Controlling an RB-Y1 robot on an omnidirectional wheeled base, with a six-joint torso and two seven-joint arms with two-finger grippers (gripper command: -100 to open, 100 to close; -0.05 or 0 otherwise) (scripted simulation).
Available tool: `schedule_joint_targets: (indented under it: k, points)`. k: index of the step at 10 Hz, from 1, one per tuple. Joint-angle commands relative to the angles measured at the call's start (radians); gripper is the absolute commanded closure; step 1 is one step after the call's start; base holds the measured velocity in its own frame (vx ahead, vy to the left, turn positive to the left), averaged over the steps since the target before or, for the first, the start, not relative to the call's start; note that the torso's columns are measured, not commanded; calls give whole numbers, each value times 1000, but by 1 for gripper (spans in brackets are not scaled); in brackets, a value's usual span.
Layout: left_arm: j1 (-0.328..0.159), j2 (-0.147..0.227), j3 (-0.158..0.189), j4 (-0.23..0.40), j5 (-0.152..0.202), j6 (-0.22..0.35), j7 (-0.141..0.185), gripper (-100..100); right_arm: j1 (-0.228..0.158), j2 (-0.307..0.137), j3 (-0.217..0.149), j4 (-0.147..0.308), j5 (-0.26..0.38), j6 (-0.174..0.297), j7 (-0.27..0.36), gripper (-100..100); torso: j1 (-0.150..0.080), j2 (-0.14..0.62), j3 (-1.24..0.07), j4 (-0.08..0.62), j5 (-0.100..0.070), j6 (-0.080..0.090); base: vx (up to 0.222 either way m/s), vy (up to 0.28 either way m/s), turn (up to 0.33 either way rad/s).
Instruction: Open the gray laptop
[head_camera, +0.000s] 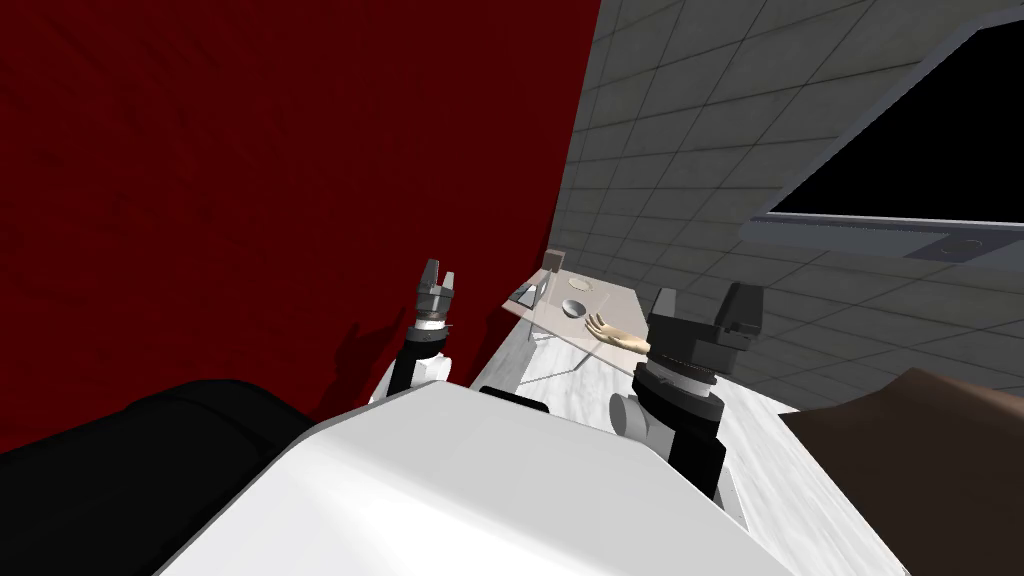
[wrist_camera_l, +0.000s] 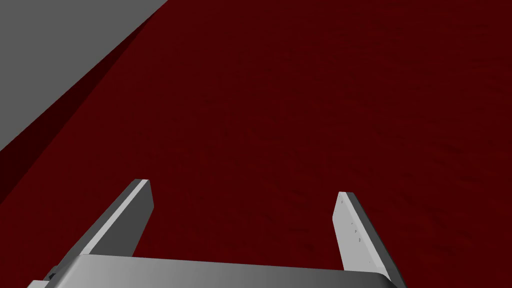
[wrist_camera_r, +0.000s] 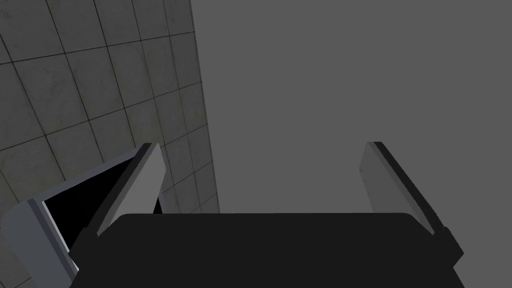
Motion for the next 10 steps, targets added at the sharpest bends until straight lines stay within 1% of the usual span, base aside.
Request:
schedule_joint_targets:
  k: [1,3,9,10]
  points:
    - [0,0,0,0,0,0,0,0,0,0,0,0,0,0,0,0,0,41,-82,41,0,0,0,0,0]
    - [0,0,0,0,0,0,0,0,0,0,0,0,0,0,0,0,0,175,-351,176,0,0,0,0,0]
    - [0,0,0,0,0,0,0,0,0,0,0,0,0,0,0,0,0,618,-1234,617,0,0,0,0,0]
    - [-5,34,2,4,-4,11,-2,-100,0,0,0,0,0,0,0,0,0,691,-1382,691,0,0,18,-12,-25]
